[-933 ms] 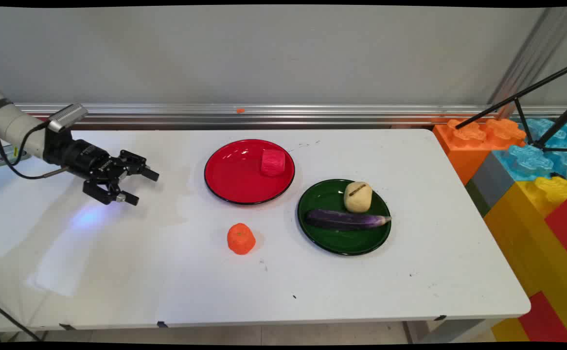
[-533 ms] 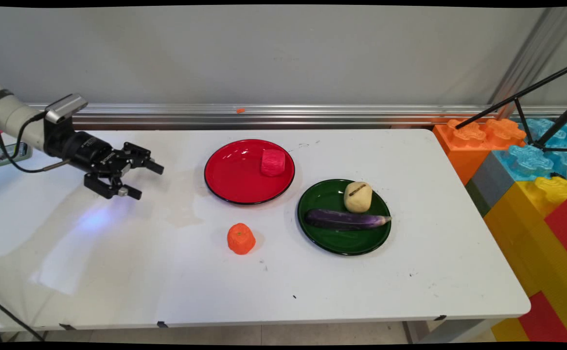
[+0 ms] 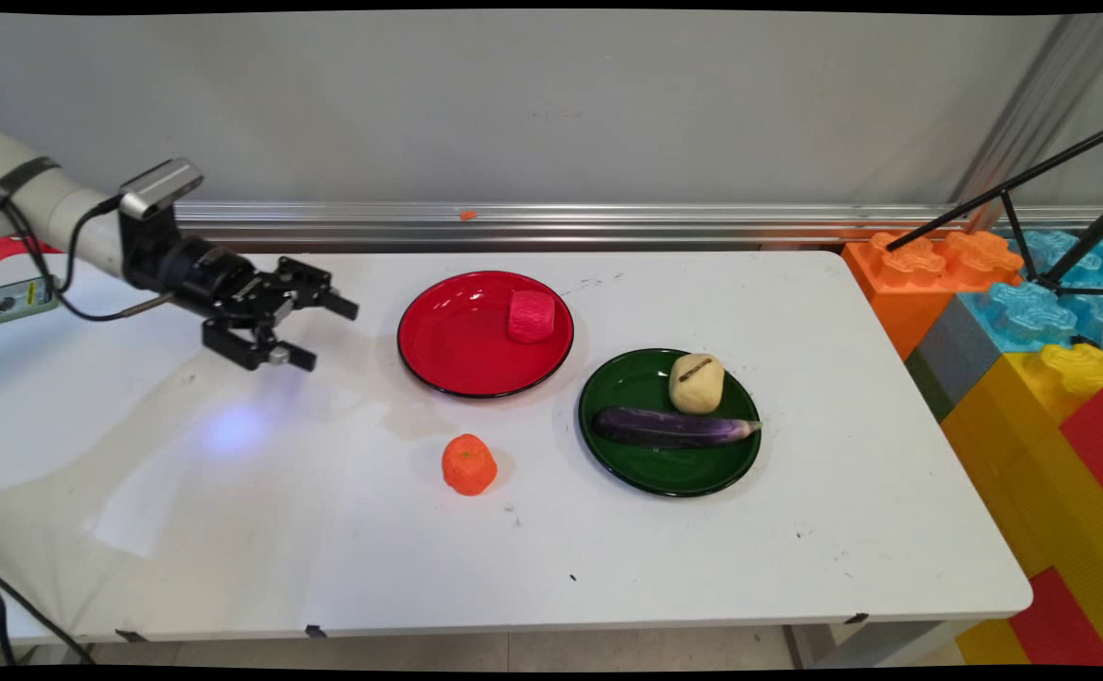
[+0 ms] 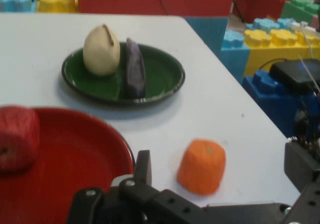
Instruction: Pick up the eggplant from the green plate
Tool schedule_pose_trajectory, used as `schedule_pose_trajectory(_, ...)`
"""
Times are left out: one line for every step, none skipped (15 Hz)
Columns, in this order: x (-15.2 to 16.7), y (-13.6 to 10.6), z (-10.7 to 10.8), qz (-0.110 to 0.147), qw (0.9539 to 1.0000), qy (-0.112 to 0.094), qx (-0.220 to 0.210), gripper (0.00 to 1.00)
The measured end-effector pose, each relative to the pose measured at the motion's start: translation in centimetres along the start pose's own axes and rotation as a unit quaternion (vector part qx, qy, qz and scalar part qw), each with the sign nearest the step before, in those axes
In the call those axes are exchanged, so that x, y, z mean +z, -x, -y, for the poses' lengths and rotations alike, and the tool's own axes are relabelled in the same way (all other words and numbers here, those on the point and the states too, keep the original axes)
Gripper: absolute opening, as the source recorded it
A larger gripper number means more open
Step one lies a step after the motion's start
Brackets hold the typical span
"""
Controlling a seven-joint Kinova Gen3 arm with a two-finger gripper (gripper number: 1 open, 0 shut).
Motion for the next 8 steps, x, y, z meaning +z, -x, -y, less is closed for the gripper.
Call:
schedule_pose_trajectory(0.6, -0.4, 0.3, -0.004, 1.0000, -0.001, 0.002, 1.00)
schedule_pose_trajectory(1.2, -0.8, 0.6, -0.007, 1.0000, -0.001, 0.003, 1.00)
schedule_pose_trajectory(1.8, -1.1, 0.8, -0.010, 0.9999, -0.002, 0.004, 1.00)
schedule_pose_trajectory(2.3, -1.4, 1.1, -0.012, 0.9999, -0.003, 0.005, 1.00)
schedule_pose_trajectory(3.0, -1.7, 1.4, -0.015, 0.9999, -0.004, 0.005, 1.00)
schedule_pose_trajectory(3.6, -2.0, 1.7, -0.018, 0.9998, -0.005, 0.006, 1.00)
schedule_pose_trajectory(4.4, -2.3, 2.1, -0.022, 0.9997, -0.007, 0.006, 1.00)
schedule_pose_trajectory(5.2, -2.6, 2.4, -0.025, 0.9996, -0.008, 0.007, 1.00)
